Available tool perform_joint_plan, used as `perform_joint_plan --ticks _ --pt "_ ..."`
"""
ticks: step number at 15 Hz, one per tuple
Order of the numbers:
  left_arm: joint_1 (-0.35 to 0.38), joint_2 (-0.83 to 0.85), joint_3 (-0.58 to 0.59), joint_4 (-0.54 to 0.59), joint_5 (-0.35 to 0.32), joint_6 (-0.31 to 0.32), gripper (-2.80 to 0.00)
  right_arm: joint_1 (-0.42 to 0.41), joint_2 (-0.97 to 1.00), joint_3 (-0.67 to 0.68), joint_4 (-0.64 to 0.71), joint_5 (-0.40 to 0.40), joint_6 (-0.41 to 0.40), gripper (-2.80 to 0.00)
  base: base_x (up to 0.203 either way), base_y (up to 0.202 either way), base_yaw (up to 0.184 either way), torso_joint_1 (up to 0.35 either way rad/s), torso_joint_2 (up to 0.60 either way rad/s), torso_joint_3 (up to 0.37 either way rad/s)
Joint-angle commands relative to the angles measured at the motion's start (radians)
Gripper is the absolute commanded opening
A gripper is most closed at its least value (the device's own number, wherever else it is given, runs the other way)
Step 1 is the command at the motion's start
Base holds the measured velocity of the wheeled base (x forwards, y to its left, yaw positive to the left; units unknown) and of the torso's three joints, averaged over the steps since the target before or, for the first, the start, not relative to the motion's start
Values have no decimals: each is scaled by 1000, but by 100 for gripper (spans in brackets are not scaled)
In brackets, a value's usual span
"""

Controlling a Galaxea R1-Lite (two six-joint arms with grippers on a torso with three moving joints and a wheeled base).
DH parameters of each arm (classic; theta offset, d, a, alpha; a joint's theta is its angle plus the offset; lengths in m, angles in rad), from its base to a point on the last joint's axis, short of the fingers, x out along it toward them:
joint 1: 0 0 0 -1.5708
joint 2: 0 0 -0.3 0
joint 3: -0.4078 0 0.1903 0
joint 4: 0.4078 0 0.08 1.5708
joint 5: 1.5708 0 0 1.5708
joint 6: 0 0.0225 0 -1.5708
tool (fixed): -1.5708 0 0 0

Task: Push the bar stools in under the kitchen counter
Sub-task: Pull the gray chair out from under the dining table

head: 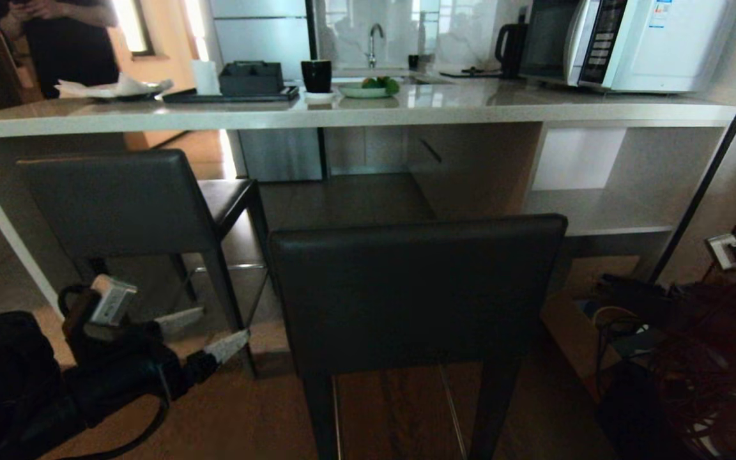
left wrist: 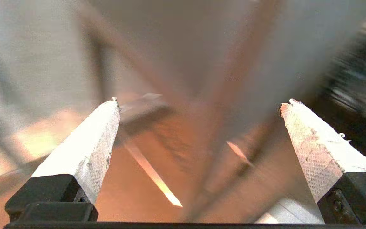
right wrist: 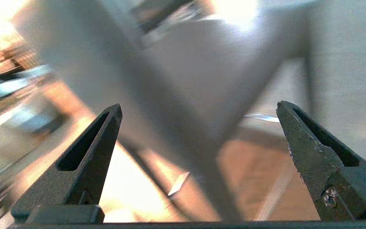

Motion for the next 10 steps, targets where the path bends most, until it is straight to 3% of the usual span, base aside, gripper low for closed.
perform_joint_plan --ticks 1,4,6,7,8,10 --pt "1 -38 -7 -9 167 2 0 -8 -39 26 -9 -214 -29 0 0 0 0 0 0 0" --pt "-75 -13 -89 -9 596 15 0 16 -48 13 -8 -545 -69 0 0 0 0 0 0 0" --pt "-107 24 -114 -9 835 61 0 49 -60 -10 56 -846 -160 0 0 0 0 0 0 0" --pt "-127 28 -129 -9 909 77 0 69 -73 -41 111 -1025 -192 0 0 0 0 0 0 0" --pt "-127 15 -134 -9 941 81 0 85 -96 -81 175 -1151 -210 0 0 0 0 0 0 0" --pt "-117 -19 -118 -9 991 81 0 111 -204 -110 285 -1229 -217 0 0 0 0 0 0 0"
